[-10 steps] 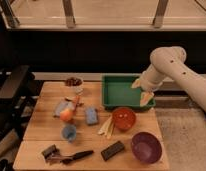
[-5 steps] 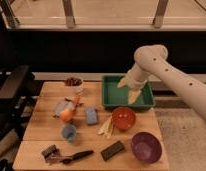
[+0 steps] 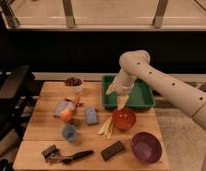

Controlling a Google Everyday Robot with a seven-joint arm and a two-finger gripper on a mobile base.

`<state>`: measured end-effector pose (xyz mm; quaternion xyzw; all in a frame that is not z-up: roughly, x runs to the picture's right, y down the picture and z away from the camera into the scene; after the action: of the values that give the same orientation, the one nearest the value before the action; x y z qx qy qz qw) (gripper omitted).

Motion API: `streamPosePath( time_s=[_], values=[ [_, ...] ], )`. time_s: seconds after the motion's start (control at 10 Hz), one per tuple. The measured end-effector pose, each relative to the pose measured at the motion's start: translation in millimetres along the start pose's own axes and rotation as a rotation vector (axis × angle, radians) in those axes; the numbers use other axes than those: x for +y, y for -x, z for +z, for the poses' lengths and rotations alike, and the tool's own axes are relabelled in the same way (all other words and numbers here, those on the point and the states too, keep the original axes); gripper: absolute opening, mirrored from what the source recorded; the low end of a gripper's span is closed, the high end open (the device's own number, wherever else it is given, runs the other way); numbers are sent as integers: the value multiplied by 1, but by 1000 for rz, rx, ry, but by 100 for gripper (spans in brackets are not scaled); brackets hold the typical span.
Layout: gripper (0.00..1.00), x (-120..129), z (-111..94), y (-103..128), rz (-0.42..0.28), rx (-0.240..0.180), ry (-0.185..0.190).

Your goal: Place banana in plastic cup

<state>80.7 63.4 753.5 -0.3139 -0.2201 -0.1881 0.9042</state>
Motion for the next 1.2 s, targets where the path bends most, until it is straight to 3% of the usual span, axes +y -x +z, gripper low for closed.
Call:
streamPosePath(
  time_s=[0.5, 0.8, 1.2],
  values=[
    [68, 20, 40, 18, 78, -99, 69],
    [68, 32, 56, 25, 156, -160, 78],
    [68, 33, 56, 25, 160, -162, 78]
  ],
)
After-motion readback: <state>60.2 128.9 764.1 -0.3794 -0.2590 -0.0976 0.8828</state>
